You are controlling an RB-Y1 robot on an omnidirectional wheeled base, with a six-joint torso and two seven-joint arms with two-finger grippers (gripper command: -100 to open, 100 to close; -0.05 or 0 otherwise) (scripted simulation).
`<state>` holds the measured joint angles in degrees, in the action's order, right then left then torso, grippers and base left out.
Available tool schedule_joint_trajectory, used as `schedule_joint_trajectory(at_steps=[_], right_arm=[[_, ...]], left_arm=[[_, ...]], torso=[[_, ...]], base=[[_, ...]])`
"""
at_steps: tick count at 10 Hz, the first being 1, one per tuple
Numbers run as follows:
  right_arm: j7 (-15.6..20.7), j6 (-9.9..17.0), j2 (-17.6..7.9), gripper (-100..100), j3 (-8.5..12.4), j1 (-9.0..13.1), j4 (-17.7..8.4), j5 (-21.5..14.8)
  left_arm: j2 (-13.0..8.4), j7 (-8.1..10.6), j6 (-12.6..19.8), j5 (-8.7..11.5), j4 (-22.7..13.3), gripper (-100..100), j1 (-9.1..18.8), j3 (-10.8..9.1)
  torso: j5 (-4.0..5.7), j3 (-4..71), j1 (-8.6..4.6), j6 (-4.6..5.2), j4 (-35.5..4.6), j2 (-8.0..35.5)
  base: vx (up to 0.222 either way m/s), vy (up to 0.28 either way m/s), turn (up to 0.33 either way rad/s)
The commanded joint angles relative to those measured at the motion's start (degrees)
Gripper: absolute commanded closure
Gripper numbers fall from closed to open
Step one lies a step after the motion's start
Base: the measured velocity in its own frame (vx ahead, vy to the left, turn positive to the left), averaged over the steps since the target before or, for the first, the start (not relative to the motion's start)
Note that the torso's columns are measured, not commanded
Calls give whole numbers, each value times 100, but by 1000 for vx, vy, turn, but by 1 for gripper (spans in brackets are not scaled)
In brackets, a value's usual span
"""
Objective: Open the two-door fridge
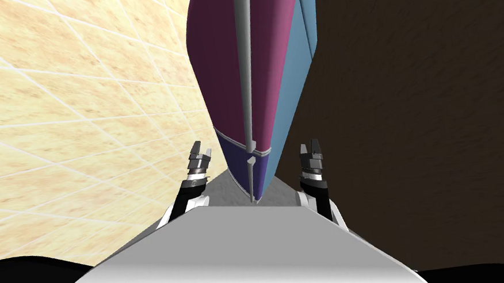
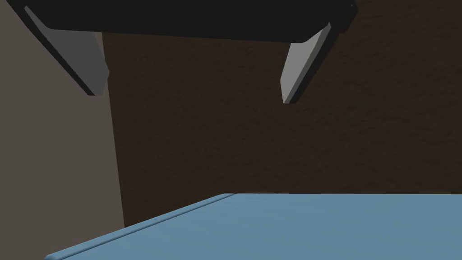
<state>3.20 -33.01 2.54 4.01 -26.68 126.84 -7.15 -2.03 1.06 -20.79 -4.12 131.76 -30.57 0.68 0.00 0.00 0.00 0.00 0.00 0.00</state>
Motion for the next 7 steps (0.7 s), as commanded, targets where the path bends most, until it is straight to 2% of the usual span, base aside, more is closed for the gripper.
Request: schedule_joint_trajectory(at_steps=[1,7], right_arm=[[0,0,0,0,0,0,0,0],[0,0,0,0,0,0,2,0]], left_arm=[[0,0,0,0,0,0,0,0],[0,0,-1,0,1,0,0,0]], torso=[[0,467,0,0,-235,232],[0,5381,0,0,-2691,2693]], base=[[0,0,0],[0,0,0]])
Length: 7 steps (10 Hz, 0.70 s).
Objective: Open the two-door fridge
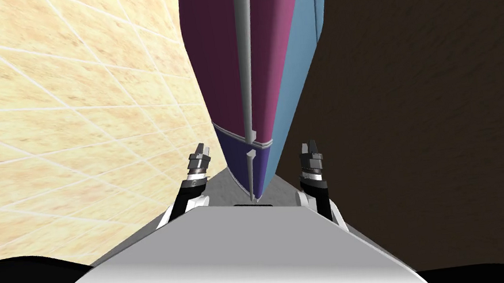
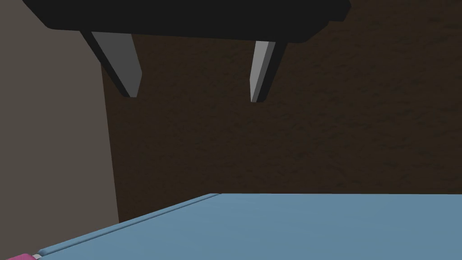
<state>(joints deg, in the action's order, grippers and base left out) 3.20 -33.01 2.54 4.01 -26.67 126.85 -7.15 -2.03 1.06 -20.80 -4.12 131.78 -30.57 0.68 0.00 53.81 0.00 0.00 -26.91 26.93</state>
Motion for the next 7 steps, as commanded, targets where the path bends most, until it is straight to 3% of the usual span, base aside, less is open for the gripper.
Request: schedule_joint_trajectory(at_steps=[1,2,3,4,7], right_arm=[[0,0,0,0,0,0,0,0],[0,0,0,0,0,0,0,0],[0,0,0,0,0,0,0,0],[0,0,0,0,0,-1,-2,0],[0,0,1,0,-1,-2,-3,0]], left_arm=[[0,0,0,0,0,0,0,0],[0,0,0,0,0,0,0,0],[-230,38,95,80,28,-100,4,-22],[-318,63,158,132,47,-100,7,-37],[-579,206,521,434,163,-100,29,-121]], torso=[[0,846,0,0,-423,423],[0,1691,0,0,-846,846],[0,2538,0,0,-1269,1269],[1,2934,-5,-1,-1457,1459],[5,3078,-15,0,-1534,1529]], base=[[0,0,0],[0,0,0],[16,-24,70],[23,-47,79],[31,-98,113]])
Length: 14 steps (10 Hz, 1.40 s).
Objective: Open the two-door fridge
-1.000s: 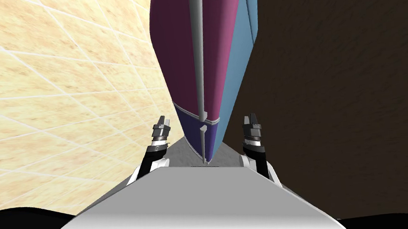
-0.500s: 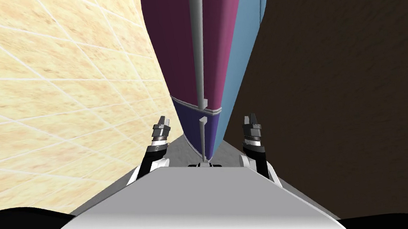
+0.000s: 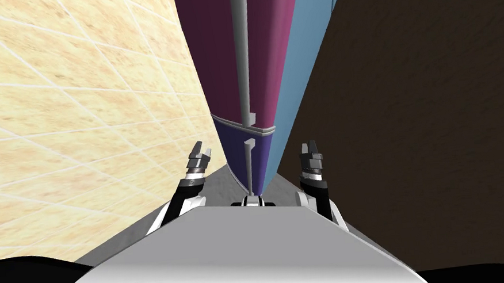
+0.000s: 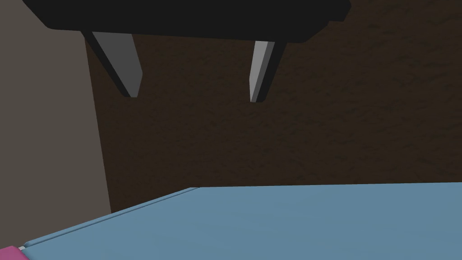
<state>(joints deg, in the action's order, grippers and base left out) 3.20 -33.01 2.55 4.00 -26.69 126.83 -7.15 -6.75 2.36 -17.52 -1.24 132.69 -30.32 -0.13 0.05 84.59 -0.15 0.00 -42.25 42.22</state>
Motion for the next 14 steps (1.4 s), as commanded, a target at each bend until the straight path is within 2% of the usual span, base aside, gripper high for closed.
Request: schedule_joint_trajectory(at_steps=[1,7,14], right_arm=[[0,0,0,0,0,0,0,0],[0,0,0,0,0,0,0,0],[0,0,0,0,0,1,0,0]], left_arm=[[-151,120,306,240,112,-100,12,-67],[-260,431,1105,897,385,-100,74,-250],[-314,873,2191,1830,568,-100,147,-511]], torso=[[-3,-2,10,0,-3,5],[-3,-3,8,0,-4,7],[-5,-8,17,0,-6,17]], base=[[19,-93,106],[23,-106,118],[20,-125,149]])
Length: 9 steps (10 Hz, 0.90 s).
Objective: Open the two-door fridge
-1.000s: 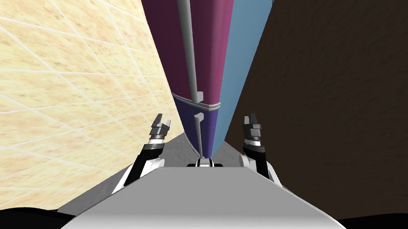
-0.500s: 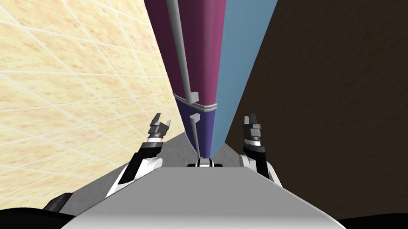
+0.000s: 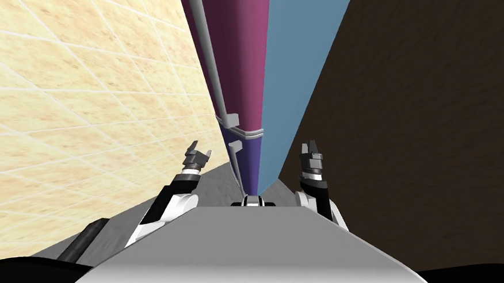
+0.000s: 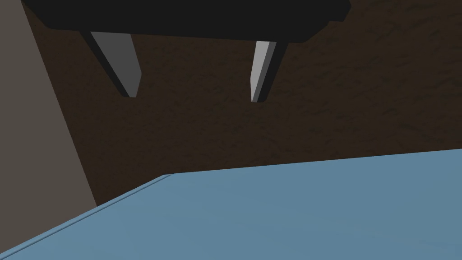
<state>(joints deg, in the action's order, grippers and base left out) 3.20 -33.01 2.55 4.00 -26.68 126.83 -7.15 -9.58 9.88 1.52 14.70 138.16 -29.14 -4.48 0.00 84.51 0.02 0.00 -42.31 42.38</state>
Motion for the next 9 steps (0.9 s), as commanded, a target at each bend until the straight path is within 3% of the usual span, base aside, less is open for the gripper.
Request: schedule_joint_trajectory(at_steps=[1,2,3,9], right_arm=[[0,0,0,0,0,0,0,0],[0,0,0,0,0,0,0,0],[0,0,0,0,0,0,0,0],[0,0,0,0,0,0,0,0]], left_arm=[[-54,189,463,379,22,-100,39,-115],[-81,257,628,523,19,-100,49,-156],[-81,257,671,523,19,-100,49,-156],[-311,668,1692,1385,-2,-100,94,-397]], torso=[[0,2,-3,0,1,-6],[2,9,-9,-1,4,-16],[3,9,-11,0,4,-14],[3,4,-11,0,2,-7]], base=[[26,-152,167],[11,-168,180],[6,-109,52],[9,-123,156]])
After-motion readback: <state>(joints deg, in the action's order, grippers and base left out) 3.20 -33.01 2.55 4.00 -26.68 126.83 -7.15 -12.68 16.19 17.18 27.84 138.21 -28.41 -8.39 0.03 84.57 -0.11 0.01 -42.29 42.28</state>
